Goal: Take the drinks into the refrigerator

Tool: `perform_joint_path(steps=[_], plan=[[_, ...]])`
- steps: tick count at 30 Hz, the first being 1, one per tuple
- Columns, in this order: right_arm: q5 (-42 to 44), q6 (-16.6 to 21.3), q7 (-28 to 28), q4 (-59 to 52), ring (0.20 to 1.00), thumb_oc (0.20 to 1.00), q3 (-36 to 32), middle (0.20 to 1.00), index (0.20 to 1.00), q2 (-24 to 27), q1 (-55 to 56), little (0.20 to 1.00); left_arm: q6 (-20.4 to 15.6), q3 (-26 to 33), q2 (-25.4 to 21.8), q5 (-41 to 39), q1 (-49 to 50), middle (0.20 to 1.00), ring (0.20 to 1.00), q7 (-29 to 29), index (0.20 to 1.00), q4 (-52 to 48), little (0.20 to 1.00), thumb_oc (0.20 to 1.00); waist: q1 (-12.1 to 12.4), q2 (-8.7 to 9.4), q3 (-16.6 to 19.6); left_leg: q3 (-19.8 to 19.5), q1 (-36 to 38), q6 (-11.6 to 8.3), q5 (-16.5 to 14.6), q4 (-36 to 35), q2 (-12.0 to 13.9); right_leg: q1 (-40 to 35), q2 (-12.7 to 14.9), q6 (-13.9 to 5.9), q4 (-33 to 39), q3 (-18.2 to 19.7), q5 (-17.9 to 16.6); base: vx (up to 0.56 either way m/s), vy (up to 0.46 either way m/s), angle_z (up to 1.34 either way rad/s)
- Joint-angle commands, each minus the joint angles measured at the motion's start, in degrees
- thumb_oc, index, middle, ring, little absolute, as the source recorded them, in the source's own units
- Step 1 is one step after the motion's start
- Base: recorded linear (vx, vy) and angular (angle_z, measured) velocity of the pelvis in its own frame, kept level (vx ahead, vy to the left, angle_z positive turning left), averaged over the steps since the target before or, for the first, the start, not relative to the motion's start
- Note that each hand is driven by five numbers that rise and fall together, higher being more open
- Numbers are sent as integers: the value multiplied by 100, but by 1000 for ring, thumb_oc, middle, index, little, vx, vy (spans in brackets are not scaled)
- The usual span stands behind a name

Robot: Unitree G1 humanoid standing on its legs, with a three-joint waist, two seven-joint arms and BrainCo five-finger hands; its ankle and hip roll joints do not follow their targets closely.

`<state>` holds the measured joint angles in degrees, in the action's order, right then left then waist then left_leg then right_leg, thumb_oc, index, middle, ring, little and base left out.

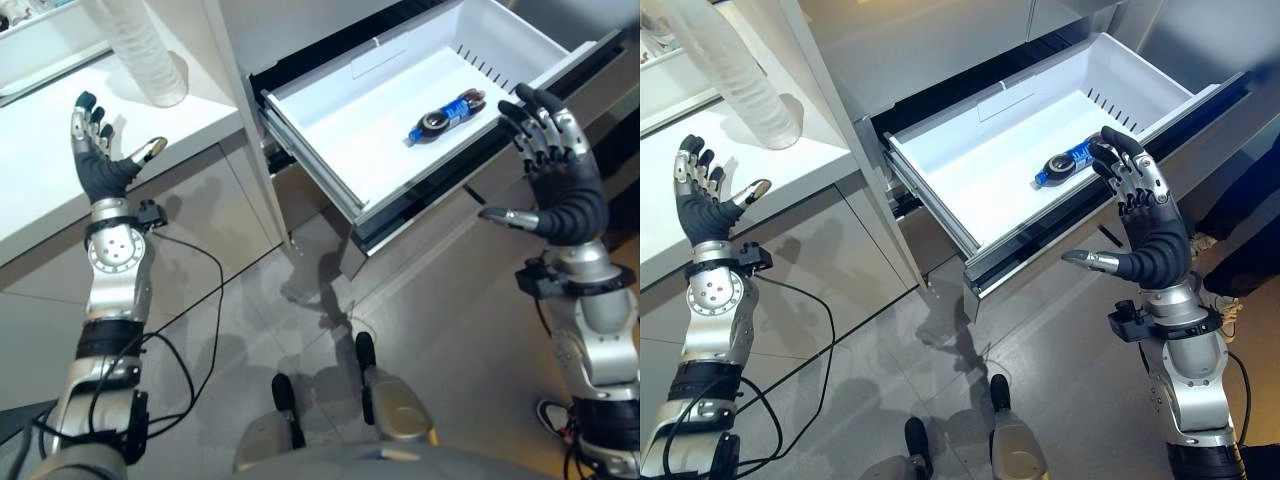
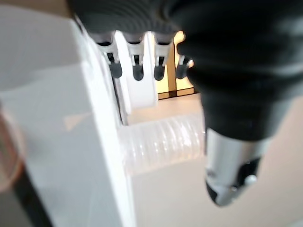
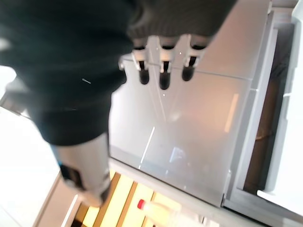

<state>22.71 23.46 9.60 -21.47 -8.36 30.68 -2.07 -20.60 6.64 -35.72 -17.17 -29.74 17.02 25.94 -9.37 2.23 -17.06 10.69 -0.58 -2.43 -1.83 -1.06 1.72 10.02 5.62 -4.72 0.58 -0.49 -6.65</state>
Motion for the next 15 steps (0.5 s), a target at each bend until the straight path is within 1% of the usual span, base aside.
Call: perform_joint_path(steps=[1, 9, 14, 15], plan=[[323, 156, 61, -405, 1000, 1000, -234, 1000, 1000, 248, -205, 1000, -113, -356, -641, -204, -989, 1000, 1000, -143, 1000, 369, 1000, 1000, -84, 19, 75, -608, -277, 274, -723, 904, -162, 31, -231, -55, -1018, -301, 1024, 0, 0, 0], [451, 173, 94, -459, 1000, 1000, -274, 1000, 1000, 432, -313, 1000, -11, -875, -853, -303, -1826, 1000, 1000, -238, 1000, 1005, 1000, 1000, -201, -1, -6, -595, -406, 248, -676, 913, -145, 193, -251, -57, -1037, -275, 993, 3, -6, 2], [456, 189, 124, -527, 1000, 1000, -236, 1000, 1000, 430, -348, 1000, -38, -865, -963, -436, -1968, 1000, 1000, -249, 1000, 1183, 1000, 1000, -268, 54, -66, -493, -430, 239, -597, 810, -78, 325, -352, -46, -999, -149, 923, 2, -27, -5], [483, 191, 163, -562, 1000, 1000, -244, 1000, 1000, 450, -363, 1000, -36, -856, -1073, -479, -2013, 1000, 1000, -267, 1000, 1294, 1000, 1000, -291, 92, -55, -436, -437, 228, -582, 800, -45, 359, -410, -45, -956, -92, 898, 28, -45, -14]])
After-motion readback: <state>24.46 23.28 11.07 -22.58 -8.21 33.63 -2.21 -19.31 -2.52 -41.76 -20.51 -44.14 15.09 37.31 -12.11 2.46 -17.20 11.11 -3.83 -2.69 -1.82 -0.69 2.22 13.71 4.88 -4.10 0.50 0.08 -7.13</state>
